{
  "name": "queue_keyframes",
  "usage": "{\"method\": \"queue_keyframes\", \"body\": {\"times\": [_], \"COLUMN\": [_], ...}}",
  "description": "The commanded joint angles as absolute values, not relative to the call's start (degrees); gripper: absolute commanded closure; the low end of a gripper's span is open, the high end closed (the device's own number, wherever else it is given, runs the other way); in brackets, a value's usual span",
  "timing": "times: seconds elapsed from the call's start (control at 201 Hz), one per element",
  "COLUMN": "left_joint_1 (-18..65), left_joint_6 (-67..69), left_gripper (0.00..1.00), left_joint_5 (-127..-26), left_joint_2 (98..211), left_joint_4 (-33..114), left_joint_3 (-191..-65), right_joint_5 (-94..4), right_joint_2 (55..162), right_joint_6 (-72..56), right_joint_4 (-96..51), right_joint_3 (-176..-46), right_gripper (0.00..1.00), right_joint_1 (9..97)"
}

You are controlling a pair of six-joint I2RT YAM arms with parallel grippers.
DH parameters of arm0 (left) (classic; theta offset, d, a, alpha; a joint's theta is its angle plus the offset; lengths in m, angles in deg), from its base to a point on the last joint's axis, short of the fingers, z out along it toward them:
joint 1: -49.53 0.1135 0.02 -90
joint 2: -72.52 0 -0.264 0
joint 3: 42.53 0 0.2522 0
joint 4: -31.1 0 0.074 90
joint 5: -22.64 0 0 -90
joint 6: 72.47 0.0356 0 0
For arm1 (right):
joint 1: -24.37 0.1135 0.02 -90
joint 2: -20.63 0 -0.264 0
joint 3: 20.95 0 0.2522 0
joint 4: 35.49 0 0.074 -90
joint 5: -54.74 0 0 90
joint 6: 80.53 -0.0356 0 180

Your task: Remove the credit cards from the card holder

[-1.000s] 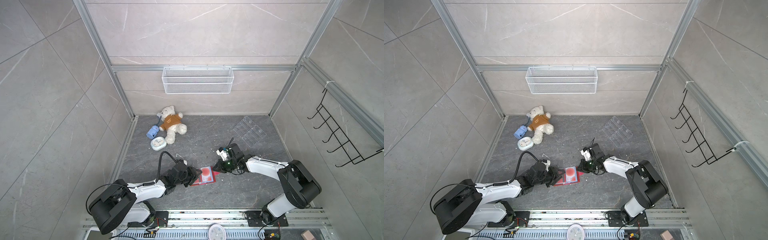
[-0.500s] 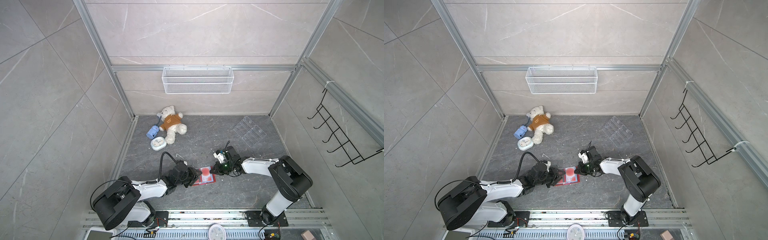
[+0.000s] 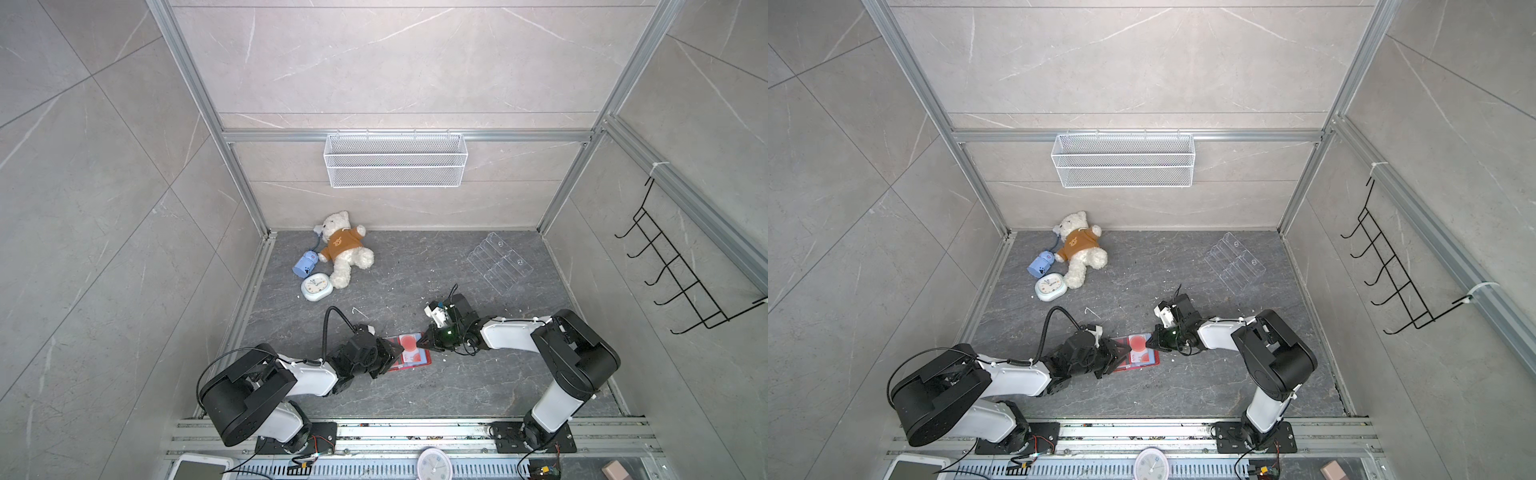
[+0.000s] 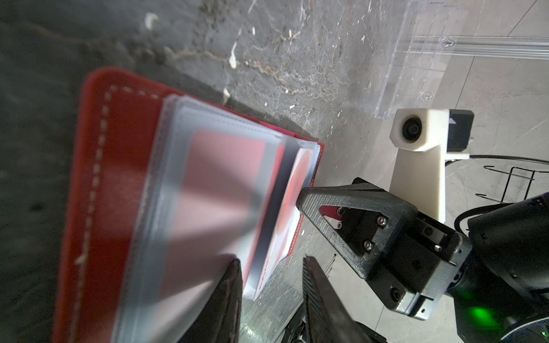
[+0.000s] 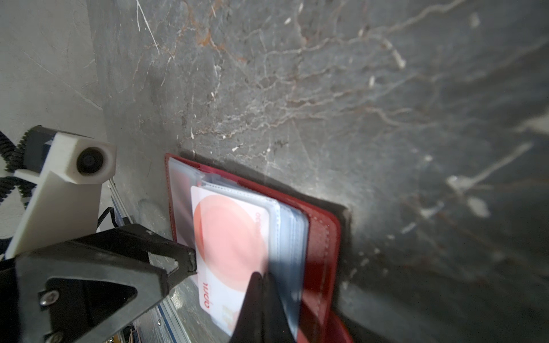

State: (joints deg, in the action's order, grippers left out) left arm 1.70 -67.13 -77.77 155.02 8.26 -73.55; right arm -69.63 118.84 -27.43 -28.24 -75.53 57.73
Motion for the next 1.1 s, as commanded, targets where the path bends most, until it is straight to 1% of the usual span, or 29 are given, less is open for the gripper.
{"method": "queue_keyframes", "body": {"times": [0.0, 0.383, 0.468, 0.572, 0.647, 0.747, 0.821, 0.916, 1.09], "left_joint_1": [1.4, 1.09, 1.04, 1.01, 0.99, 1.0, 0.99, 1.01, 0.98], "left_joint_6": [-67.37, -66.98, -66.74, -66.62, -66.66, -66.6, -66.5, -66.42, -65.15], "left_gripper": [0.67, 0.7, 0.74, 0.75, 0.78, 0.79, 0.81, 0.82, 0.94], "left_joint_5": [-75.75, -75.29, -75.55, -75.71, -75.72, -75.98, -76.16, -76.16, -76.2], "left_joint_2": [155.39, 159.56, 160.38, 161.32, 162.12, 163.11, 163.83, 164.19, 162.96], "left_joint_4": [4.16, -1.63, -2.29, -3.14, -3.87, -5.44, -6.3, -7.32, -5.97], "left_joint_3": [-72.84, -72.25, -72.54, -72.5, -72.42, -72.45, -72.47, -72.02, -71.9], "right_joint_5": [-69.09, -69.38, -69.29, -69.49, -69.4, -69.53, -69.53, -69.62, -69.4], "right_joint_2": [120.49, 120.48, 120.5, 120.57, 120.67, 120.94, 121.01, 121.11, 121.0], "right_joint_6": [-28.06, -27.98, -27.8, -27.73, -27.71, -27.62, -27.62, -27.57, -27.18], "right_joint_4": [-26.99, -26.97, -26.76, -26.68, -26.74, -26.74, -26.74, -26.6, -25.93], "right_joint_3": [-74.18, -73.65, -73.7, -73.74, -73.74, -73.83, -73.92, -74.0, -74.18], "right_gripper": [1.0, 1.0, 1.0, 1.0, 1.0, 1.0, 1.0, 1.0, 1.0], "right_joint_1": [58.43, 58.71, 58.72, 58.75, 58.74, 58.89, 58.88, 58.78, 58.82]}}
